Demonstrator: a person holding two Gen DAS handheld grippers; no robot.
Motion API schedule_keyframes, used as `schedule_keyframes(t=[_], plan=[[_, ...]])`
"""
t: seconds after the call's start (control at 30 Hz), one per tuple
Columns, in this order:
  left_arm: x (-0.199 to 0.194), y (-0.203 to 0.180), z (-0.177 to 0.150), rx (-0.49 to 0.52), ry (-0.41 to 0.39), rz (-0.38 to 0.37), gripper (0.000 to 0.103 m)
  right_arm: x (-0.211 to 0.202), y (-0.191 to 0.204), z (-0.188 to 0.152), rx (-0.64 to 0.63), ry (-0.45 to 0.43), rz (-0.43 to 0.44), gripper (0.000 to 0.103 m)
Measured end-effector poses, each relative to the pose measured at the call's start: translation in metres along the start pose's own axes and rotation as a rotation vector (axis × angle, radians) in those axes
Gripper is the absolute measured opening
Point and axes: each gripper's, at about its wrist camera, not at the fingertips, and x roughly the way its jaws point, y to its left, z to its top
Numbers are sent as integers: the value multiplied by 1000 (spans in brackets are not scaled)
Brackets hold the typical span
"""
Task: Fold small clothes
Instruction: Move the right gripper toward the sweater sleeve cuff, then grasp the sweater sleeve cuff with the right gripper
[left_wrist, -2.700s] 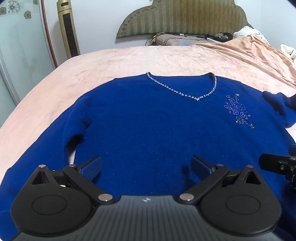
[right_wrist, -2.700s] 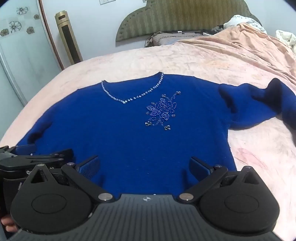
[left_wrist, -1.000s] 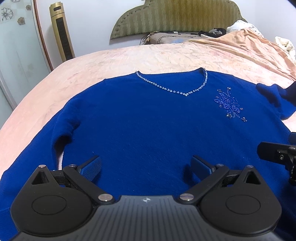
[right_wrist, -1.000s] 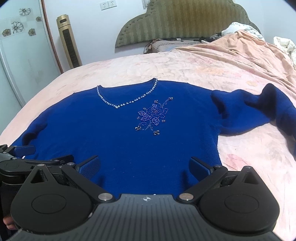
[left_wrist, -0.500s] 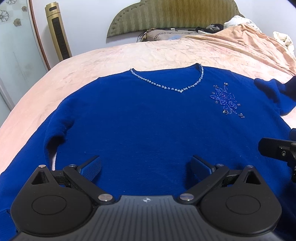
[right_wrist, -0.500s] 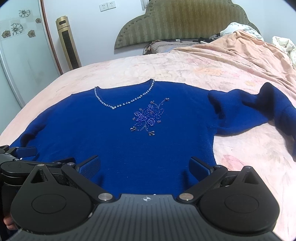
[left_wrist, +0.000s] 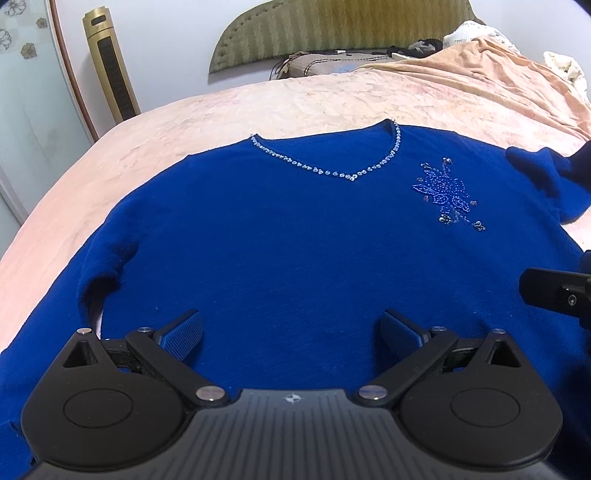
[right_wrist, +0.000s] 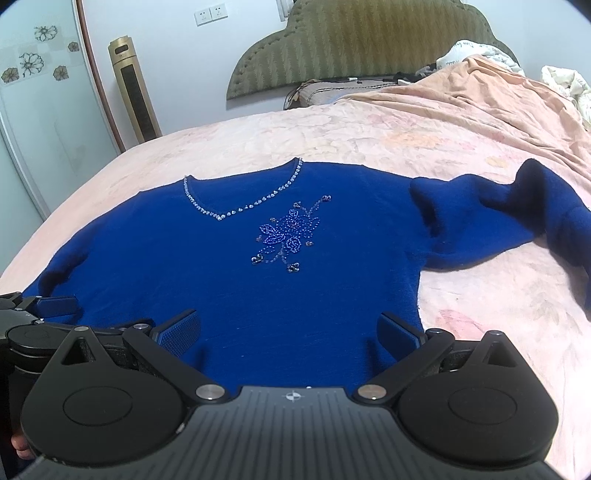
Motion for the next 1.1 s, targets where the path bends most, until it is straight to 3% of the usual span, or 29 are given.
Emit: schedule_keyframes(t=[0.53,0.8,1.03,1.1], plan=[[2,-24,8,4,-39,-28,103,-2,-30,3,41,-25,-10,103],[9,-39,7,35,-54,-40,103,10,-77,23,59,-67,-138,103],[10,-42,10,52,-54,-46,103,38,-144,51,115,-70,-229,103],[10,-41,10,54,-54,-49,103,45,-170,66,120,-56,-292,103]])
